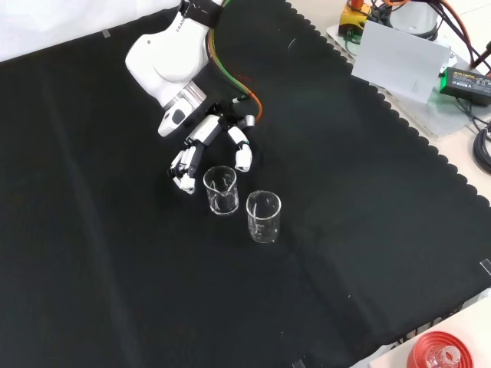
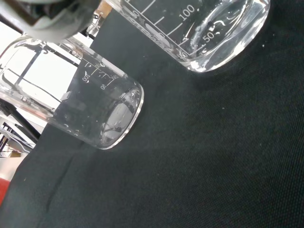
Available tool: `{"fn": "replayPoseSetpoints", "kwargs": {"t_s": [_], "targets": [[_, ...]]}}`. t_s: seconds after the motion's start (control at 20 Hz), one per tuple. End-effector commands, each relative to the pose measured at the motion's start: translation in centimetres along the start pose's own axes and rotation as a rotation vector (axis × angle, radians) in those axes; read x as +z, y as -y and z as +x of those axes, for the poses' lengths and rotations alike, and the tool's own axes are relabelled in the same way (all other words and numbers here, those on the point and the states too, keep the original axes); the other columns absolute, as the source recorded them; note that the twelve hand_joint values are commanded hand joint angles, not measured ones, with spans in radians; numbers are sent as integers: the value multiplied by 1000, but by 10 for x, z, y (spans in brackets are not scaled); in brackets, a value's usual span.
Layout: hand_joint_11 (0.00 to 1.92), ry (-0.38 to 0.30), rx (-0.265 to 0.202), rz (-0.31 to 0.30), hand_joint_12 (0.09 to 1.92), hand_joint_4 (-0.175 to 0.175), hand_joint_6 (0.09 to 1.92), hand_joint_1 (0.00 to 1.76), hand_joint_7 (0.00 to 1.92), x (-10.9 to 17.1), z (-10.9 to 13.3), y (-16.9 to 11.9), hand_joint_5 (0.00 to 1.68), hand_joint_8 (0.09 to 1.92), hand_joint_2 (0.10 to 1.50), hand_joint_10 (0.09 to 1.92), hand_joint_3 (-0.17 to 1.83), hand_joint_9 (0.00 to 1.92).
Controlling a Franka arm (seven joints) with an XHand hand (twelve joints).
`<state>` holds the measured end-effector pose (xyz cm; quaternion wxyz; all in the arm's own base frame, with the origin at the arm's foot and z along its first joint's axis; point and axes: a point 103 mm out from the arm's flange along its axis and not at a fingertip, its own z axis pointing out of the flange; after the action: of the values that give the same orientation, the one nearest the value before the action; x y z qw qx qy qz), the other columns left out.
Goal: Pick up the beaker on the right.
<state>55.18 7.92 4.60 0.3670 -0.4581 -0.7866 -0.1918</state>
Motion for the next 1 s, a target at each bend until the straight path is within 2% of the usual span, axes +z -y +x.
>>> {"fn": "replayPoseSetpoints", "kwargs": {"t_s": [0.05,0.45,1.0], "targets": [[0,-17,-1,-15,1201,-82,87,770,246,1,-1,2,345,672,495,694,617,369],[0,-20,-4,-17,1205,-83,87,772,250,18,2,-6,352,671,498,692,615,371],[0,-33,-1,-41,1207,-82,87,775,261,18,2,-9,366,674,503,689,611,369]]}}
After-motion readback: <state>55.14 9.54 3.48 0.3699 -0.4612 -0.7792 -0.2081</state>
